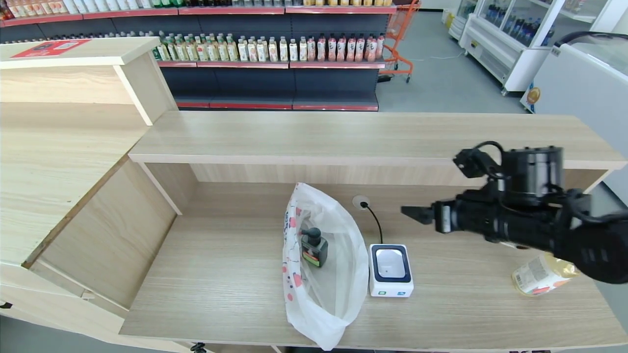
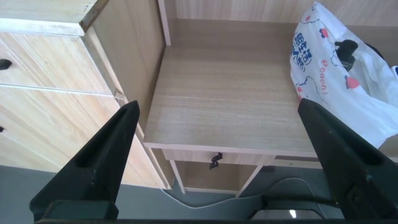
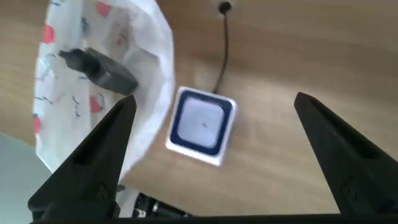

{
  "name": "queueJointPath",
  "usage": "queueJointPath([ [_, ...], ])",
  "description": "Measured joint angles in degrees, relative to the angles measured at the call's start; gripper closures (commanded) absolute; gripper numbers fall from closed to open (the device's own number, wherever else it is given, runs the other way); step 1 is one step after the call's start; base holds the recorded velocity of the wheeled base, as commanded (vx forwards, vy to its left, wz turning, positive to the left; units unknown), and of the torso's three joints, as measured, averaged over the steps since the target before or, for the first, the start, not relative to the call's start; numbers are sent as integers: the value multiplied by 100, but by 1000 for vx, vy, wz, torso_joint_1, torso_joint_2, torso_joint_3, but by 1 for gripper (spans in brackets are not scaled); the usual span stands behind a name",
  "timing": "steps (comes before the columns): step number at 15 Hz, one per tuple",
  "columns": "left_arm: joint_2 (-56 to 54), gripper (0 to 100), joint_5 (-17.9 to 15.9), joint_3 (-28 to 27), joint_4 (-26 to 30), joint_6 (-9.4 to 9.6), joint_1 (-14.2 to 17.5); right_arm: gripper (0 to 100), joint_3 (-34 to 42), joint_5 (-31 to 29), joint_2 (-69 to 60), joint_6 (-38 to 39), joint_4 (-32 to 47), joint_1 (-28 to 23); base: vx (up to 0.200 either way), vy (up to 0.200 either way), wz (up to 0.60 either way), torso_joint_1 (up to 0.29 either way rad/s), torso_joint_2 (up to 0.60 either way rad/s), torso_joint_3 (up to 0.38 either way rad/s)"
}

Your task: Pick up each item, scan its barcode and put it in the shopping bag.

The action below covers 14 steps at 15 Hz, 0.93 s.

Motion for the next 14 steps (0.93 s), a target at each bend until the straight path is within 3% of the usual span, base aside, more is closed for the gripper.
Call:
queueJointPath([
  [3, 0, 0, 0, 0, 0, 0, 0, 0, 1477, -274, -1563, -93, 974, -885, 0, 0, 0, 0, 0, 0],
  [5, 0, 0, 0, 0, 0, 4, 0, 0, 2059, -358, -2249, -111, 1475, -1408, 0, 0, 0, 0, 0, 0],
  [10, 0, 0, 0, 0, 0, -5, 0, 0, 2249, -310, -2755, -98, 1495, -1729, 0, 0, 0, 0, 0, 0],
  [14, 0, 0, 2, 0, 0, 12, 0, 0, 2265, -313, -2825, -79, 1519, -1755, 0, -200, 0, 0, 1, 4],
])
